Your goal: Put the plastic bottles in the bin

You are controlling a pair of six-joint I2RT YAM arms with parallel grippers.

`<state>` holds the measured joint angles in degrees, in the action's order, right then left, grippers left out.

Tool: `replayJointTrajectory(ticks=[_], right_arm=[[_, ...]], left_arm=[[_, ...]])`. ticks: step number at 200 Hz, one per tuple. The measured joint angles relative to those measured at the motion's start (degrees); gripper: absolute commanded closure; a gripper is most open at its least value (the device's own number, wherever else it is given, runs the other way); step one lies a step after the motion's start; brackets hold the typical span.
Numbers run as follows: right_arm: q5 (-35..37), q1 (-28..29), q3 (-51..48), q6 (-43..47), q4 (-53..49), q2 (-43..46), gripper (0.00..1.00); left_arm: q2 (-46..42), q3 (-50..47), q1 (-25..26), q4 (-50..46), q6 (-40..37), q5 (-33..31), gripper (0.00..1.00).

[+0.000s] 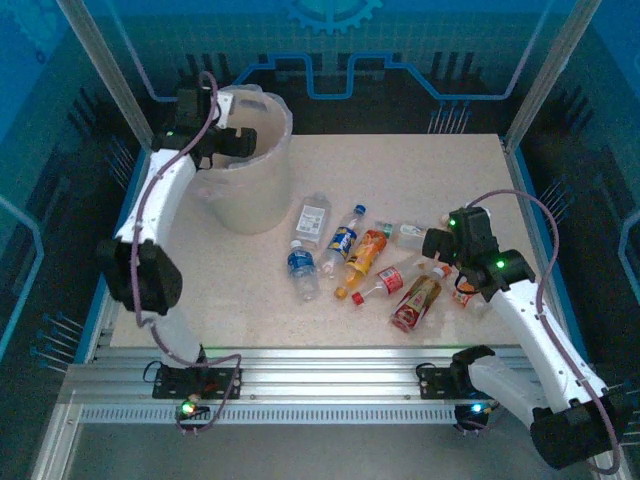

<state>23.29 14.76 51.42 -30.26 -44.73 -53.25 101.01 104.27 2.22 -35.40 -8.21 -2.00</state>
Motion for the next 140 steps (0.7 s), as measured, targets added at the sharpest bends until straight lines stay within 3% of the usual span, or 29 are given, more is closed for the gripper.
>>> replayJointTrajectory(ticks=[61,103,140], right_arm=[[-5.8,-0.6,-2.6,-2.2,-5.0,1.0,0.04],[-15.2,-0.5,-10.3,-4.8,-7.2,4.0,0.07],[-21.6,1.0,-15.6,-9.4,-7.2,9.0,0.07]], left_arm=[[-20.1,-16.5,-0.2,11.1,7.3,1.4,0.01],[-35.3,-35.3,0.0,21.5,20.7,9.9,0.01],[-39.9,-42.0,3.7,27.5,28.6,14.2,0.01]])
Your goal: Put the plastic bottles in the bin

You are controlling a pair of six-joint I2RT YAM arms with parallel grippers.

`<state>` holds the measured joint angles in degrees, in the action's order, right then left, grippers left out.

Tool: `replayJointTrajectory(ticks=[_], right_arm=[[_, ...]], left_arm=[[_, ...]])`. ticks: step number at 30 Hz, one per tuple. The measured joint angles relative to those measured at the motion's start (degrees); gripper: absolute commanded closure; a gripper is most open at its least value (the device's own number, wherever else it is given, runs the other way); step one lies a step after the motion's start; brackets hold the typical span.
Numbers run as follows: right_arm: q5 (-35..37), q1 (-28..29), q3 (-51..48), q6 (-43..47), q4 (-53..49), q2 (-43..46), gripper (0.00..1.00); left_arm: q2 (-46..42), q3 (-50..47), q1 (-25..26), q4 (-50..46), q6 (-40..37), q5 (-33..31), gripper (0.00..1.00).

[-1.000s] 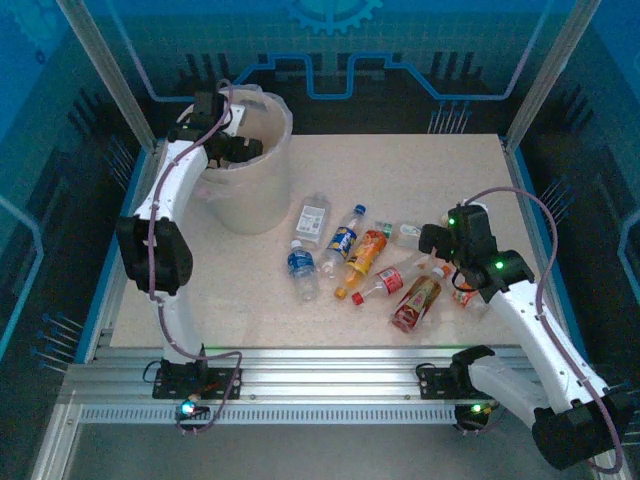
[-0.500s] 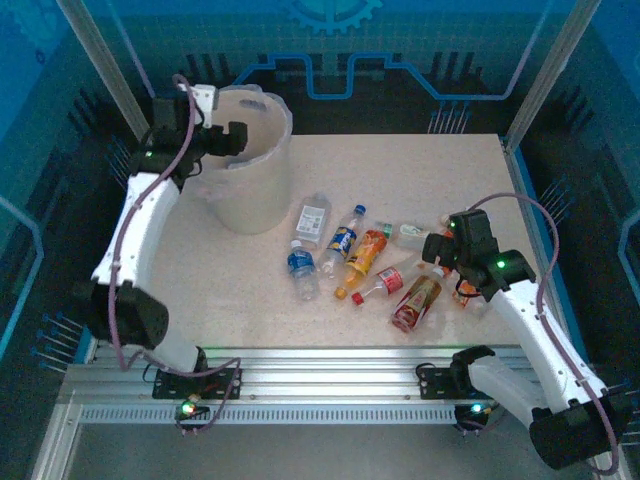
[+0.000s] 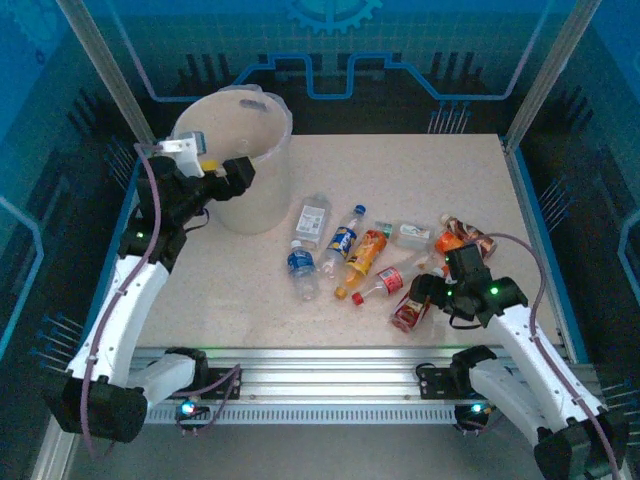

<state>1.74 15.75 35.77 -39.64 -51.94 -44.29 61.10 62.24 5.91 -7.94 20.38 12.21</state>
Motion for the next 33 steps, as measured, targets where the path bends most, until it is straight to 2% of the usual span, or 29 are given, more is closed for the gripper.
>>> replayJointTrajectory(ticks=[7,15,33], right_arm=[[-3.5,3.5,-4.6,-5.9,2.7,1.3,0.0],[-3.7,5.5,-5.2,-8.2,5.7,-2.3,0.02],[-1.2,6.5,-6.2,-9.0,11.0,-9.2,0.08]], left_arm=[[-2.6,-7.4,5.6,6.9,6.8,2.1,0.01],[-2.9,-12.9,6.3,13.4,13.1,2.2,0.01],[1.5,-13.0,7.8,19.9,18.7,2.2,0.01]])
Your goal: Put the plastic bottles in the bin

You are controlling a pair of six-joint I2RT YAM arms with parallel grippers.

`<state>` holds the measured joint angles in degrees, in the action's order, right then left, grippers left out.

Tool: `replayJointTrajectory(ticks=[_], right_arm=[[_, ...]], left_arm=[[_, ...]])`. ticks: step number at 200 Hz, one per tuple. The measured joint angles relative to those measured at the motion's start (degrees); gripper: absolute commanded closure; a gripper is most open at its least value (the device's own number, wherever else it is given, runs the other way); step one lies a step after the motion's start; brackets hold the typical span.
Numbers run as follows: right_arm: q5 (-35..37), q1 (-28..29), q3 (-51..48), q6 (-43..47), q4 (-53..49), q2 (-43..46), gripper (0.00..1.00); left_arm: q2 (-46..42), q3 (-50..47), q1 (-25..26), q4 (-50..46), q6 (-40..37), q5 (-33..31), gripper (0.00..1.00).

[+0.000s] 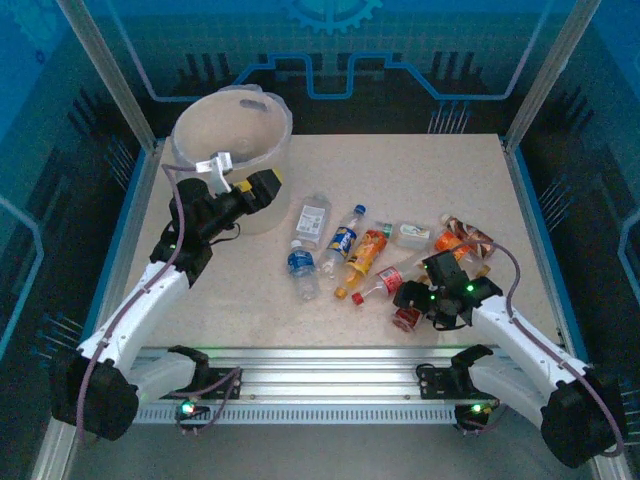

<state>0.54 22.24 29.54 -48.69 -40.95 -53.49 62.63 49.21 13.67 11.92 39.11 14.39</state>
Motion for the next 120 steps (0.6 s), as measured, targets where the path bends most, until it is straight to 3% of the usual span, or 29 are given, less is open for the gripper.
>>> replayJointTrajectory(ticks=[85,120], right_arm=[[2.5,0.0,-0.7,0.0,2.5,-4.4,0.12],[2.4,0.0,-0.7,0.1,3.5,-6.8,0.21]], left_arm=[[0.0,-0.1,0.0,0.5,0.0,-0.8,0.01],[0.0,-1.0,0.0,1.0,2.6,-2.4,0.01]])
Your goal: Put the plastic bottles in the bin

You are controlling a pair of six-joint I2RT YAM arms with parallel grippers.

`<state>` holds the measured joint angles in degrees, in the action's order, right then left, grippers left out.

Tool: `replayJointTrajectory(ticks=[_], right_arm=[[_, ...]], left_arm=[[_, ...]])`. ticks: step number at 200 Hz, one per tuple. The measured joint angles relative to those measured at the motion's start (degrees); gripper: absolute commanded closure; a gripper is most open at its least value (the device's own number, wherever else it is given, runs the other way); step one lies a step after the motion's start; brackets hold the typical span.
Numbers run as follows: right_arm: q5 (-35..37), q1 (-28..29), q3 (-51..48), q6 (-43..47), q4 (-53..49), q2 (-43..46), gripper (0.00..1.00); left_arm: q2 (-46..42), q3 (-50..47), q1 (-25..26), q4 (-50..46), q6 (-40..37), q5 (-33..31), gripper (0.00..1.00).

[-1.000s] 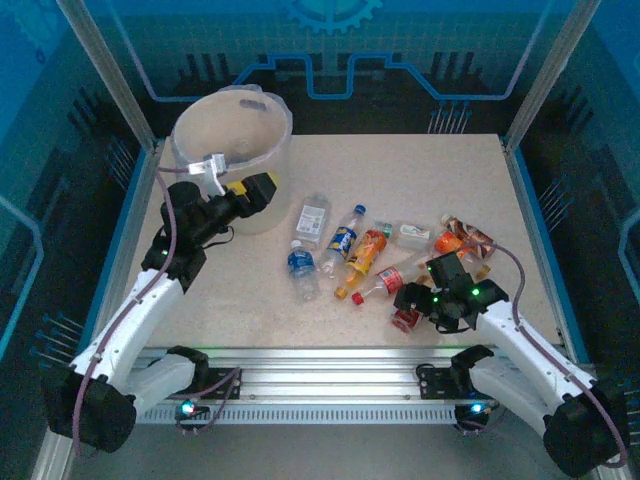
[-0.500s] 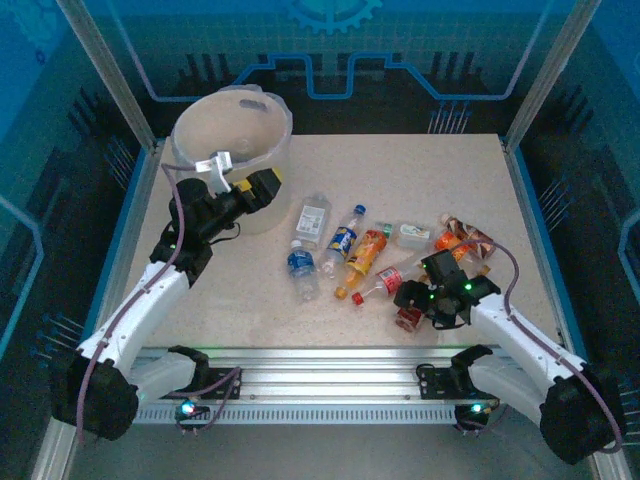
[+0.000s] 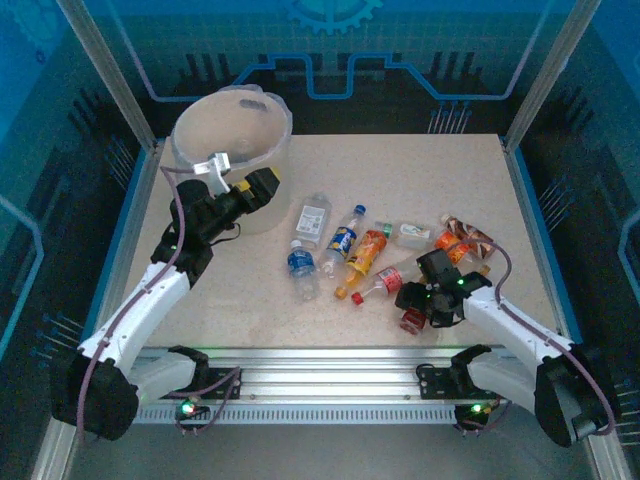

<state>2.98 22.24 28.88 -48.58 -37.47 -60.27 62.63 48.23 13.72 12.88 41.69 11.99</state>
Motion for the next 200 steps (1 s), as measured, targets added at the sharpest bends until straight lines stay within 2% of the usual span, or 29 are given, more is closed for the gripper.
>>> replayJointTrajectory(ticks=[79,150,200], right_arm=[[1.6,0.3,0.2,1.0,-1.6,2.0,0.45],[4.3,0.3,7.3,6.4,-8.9,13.1,0.51],[2.9,0.4,11.1,14.0,-6.4,18.0,0.54]], left_arm=[[0.0,-0.2,0.0,-0.1,1.9,0.0,0.01],[0.3,0.9,1.0,-0.5,1.7,2.8,0.01],[1.2,3.2,3.1,-1.0,0.2,5.2,0.01]])
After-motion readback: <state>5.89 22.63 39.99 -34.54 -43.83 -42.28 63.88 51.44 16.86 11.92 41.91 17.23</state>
